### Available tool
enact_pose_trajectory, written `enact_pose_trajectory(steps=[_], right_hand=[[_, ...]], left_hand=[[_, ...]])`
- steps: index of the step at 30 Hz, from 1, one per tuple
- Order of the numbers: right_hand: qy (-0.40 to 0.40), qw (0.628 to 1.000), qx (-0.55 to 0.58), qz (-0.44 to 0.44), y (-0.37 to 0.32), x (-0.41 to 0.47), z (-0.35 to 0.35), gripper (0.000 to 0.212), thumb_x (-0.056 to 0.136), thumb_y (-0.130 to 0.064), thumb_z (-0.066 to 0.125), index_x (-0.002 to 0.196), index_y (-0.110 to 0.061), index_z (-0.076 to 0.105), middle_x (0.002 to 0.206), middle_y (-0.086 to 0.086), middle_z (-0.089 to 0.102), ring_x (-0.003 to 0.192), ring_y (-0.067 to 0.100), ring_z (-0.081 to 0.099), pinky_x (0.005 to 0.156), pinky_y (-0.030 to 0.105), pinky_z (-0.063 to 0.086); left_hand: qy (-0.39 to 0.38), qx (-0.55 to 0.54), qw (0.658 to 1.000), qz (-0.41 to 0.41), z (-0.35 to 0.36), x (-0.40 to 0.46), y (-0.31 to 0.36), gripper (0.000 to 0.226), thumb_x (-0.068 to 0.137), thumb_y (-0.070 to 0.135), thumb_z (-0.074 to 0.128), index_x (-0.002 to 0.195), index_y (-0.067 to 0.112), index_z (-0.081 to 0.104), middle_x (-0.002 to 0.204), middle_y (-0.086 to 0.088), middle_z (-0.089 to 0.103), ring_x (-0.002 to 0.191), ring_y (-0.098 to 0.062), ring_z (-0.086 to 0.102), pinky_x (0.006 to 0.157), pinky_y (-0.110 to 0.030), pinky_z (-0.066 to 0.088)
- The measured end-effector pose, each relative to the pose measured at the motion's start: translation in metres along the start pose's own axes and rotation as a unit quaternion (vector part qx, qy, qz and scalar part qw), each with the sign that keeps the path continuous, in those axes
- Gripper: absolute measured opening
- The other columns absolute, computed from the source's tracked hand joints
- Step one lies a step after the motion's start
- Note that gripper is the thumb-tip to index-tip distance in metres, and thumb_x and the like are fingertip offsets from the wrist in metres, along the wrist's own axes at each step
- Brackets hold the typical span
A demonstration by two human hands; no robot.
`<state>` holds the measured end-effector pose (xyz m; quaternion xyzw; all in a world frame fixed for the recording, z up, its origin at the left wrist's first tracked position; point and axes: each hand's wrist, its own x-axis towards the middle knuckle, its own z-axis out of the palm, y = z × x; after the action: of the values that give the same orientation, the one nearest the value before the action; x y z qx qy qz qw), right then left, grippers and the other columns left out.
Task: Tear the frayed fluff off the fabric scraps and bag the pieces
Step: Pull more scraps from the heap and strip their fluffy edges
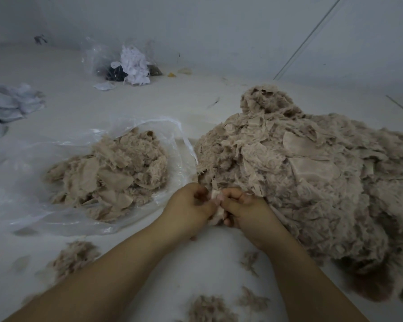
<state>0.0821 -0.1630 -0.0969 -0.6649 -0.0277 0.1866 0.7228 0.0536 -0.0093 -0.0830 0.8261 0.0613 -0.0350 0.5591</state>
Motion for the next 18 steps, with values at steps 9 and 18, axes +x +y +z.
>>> enact_pose_trajectory(steps=[9,18], right_hand=[[0.012,1.0,-0.019,0.016,-0.002,-0.001,0.002,0.025,0.092,-0.007,0.063,0.08,-0.023,0.078,0.06,0.002,0.064,0.049,0.006,0.055,0.049,0.018,0.048],[-0.015,1.0,-0.022,-0.014,-0.003,-0.003,0.001,0.015,0.091,-0.002,0.063,0.078,-0.008,0.069,0.057,0.001,0.061,0.047,0.007,0.052,0.05,0.019,0.047]], left_hand=[[-0.031,-0.12,0.991,-0.039,-0.006,-0.002,-0.01,0.03,0.076,0.004,0.082,0.069,0.013,0.054,0.048,-0.001,0.053,0.03,-0.011,0.043,0.032,-0.016,0.029],[-0.049,-0.173,0.983,-0.037,-0.004,0.013,0.007,0.019,0.086,0.024,0.075,0.076,0.009,0.068,0.051,-0.006,0.05,0.033,-0.012,0.037,0.035,-0.016,0.026]])
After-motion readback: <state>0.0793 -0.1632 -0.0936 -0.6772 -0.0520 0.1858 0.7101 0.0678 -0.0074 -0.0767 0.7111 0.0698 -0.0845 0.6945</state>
